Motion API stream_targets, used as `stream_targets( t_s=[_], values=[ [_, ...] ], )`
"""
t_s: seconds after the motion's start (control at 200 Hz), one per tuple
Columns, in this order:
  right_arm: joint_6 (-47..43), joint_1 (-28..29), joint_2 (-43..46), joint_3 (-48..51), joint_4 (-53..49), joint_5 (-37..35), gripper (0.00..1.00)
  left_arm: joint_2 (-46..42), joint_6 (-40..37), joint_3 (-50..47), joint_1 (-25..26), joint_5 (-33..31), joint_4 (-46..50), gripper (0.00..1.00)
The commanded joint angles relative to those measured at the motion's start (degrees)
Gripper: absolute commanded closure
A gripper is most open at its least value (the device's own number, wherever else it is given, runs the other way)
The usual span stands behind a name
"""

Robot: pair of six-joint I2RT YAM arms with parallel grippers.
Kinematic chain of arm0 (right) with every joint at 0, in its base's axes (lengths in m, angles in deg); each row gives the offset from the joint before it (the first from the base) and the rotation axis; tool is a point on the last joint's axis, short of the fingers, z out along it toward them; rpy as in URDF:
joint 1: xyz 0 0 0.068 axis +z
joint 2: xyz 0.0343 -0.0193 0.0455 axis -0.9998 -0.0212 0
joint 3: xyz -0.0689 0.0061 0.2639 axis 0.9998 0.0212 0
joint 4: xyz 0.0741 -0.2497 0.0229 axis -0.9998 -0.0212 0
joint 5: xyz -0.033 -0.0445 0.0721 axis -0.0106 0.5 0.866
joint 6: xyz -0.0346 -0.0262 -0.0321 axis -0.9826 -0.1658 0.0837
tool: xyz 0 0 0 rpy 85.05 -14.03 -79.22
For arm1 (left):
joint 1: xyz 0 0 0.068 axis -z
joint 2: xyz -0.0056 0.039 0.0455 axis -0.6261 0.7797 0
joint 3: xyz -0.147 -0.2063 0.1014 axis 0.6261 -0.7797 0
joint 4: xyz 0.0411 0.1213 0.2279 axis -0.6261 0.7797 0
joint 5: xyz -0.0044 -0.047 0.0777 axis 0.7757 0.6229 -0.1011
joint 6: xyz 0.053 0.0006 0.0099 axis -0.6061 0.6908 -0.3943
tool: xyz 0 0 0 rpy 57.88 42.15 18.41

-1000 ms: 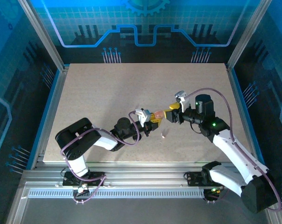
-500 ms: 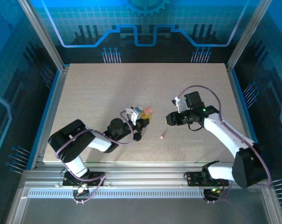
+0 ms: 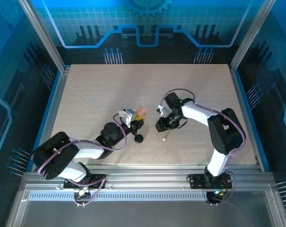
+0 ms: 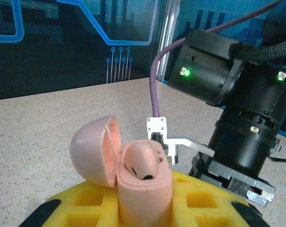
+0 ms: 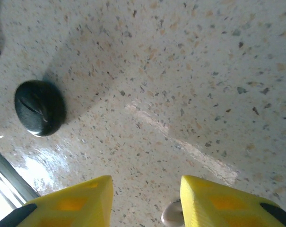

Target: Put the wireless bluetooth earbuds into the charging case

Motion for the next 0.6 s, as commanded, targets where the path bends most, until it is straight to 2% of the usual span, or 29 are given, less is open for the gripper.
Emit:
stream_targets(
  t_s=[0.0,0.28,0.595],
  values=[
    [-2.5,0.7,-1.7,-1.8,-4.0,-0.4,0.57,-1.6,-1.7,-0.9,-0.5,-1.5,2.9,0.78],
    [-5.0,1.7,-5.0,-2.1,-6.9,-0.8,0.57,0.4,-0.5,-0.9,-0.5,-0.9,1.5,0.78],
    [-6.8,2.7,-1.0,-1.2,-13.5,-8.0,0.58,0.7,-1.1,-0.2,-0.6,-0.9,2.3,0.78]
  ],
)
